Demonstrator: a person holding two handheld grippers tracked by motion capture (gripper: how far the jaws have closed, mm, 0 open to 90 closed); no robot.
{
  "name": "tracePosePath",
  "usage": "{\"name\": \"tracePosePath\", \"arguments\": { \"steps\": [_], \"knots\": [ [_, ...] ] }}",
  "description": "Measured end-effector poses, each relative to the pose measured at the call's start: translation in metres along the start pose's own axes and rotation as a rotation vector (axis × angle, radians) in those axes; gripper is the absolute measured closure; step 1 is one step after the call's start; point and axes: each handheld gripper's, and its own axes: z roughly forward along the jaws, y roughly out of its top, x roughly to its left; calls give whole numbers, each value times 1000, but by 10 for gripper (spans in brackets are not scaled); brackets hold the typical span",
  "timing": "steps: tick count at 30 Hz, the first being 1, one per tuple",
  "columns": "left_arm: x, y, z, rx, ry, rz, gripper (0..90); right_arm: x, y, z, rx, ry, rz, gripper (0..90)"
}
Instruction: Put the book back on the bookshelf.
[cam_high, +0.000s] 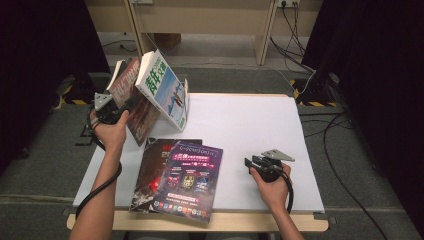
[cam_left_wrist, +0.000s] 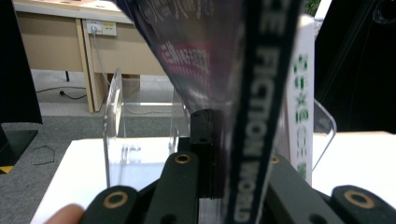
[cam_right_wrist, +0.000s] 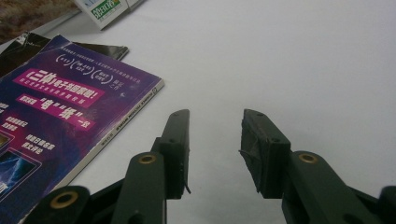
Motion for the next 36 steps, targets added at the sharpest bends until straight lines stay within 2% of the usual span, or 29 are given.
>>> {"name": "tracePosePath", "arguments": {
  "steps": [8, 15, 19, 26, 30, 33, 36],
  "knots": [
    [-5, 24, 20, -60, 4, 17, 836, -3, 0, 0, -5, 0, -5, 627],
    [-6, 30, 41, -67, 16, 22, 835, -3, 0, -1, -9, -1, -1, 627],
    [-8, 30, 51, -64, 23, 53, 835, -3, 0, -1, -11, 1, 2, 628],
    [-2, 28, 57, -86, 6, 40, 833, -4, 0, -1, -13, 1, -1, 628],
    [0, 23, 56, -83, 20, 35, 833, -2, 0, -1, -12, 4, -4, 628],
    [3, 13, 58, -79, 29, 34, 832, -2, 0, -1, -13, 3, -8, 628],
    [4, 12, 57, -85, 30, 33, 831, -3, 0, 0, -12, 4, -6, 628]
  ]
}}
